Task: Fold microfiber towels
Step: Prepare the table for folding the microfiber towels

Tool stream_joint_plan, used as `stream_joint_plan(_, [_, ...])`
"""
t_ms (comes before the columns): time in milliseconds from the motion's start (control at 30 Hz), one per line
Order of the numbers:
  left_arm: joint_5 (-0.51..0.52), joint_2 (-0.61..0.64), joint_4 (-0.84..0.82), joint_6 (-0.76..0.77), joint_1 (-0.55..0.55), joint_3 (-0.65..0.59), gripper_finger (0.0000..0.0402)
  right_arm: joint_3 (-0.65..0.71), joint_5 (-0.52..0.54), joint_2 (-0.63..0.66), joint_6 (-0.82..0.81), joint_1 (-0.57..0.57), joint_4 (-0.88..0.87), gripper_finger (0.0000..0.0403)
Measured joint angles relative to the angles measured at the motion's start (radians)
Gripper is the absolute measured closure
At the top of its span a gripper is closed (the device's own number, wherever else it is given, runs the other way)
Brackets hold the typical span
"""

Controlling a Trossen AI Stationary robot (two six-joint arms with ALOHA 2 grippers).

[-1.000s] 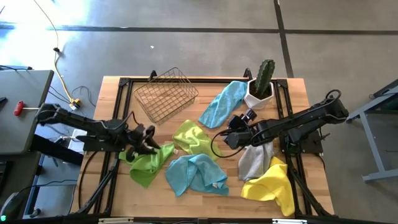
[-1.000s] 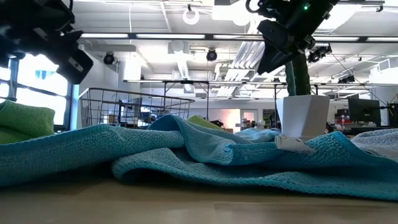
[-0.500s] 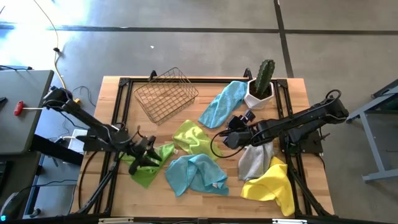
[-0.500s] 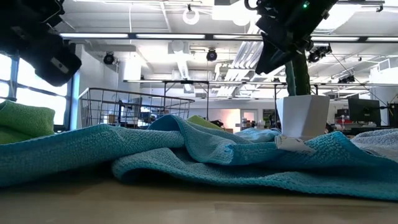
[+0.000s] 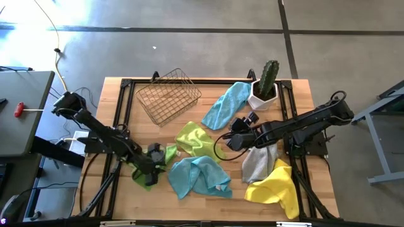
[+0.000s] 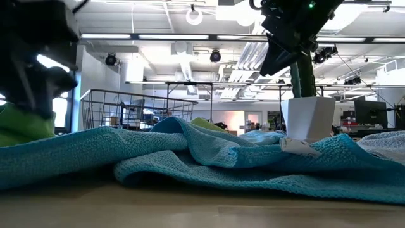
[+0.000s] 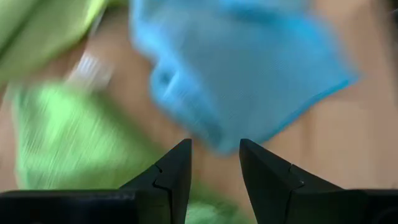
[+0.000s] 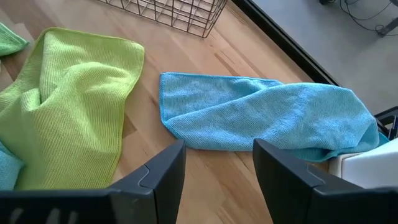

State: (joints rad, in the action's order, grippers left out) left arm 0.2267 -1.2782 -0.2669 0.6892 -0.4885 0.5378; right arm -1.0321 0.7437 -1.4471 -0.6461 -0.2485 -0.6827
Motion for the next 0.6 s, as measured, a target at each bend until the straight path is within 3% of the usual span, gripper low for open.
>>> stream_joint_plan(167, [-0.007,-0.078,-0.127,0.16,-0.012,0.02,0.0275,0.0,0.043,-0.015,0.0,0.002,0.011,0.0221])
stream_joint_plan(367, [-0.045,-0.136,-0.164,0.336,-0.076,0.02,0.0275,0.0,0.072,-0.083,0.0,0.007,0.022,0.0221])
stream_joint_plan(600, [-0.264,-0.112,-0.146,0.526,-0.215,0.019,0.0275,0.0,0.068,-0.183,0.0,0.028,0.034,0.0221])
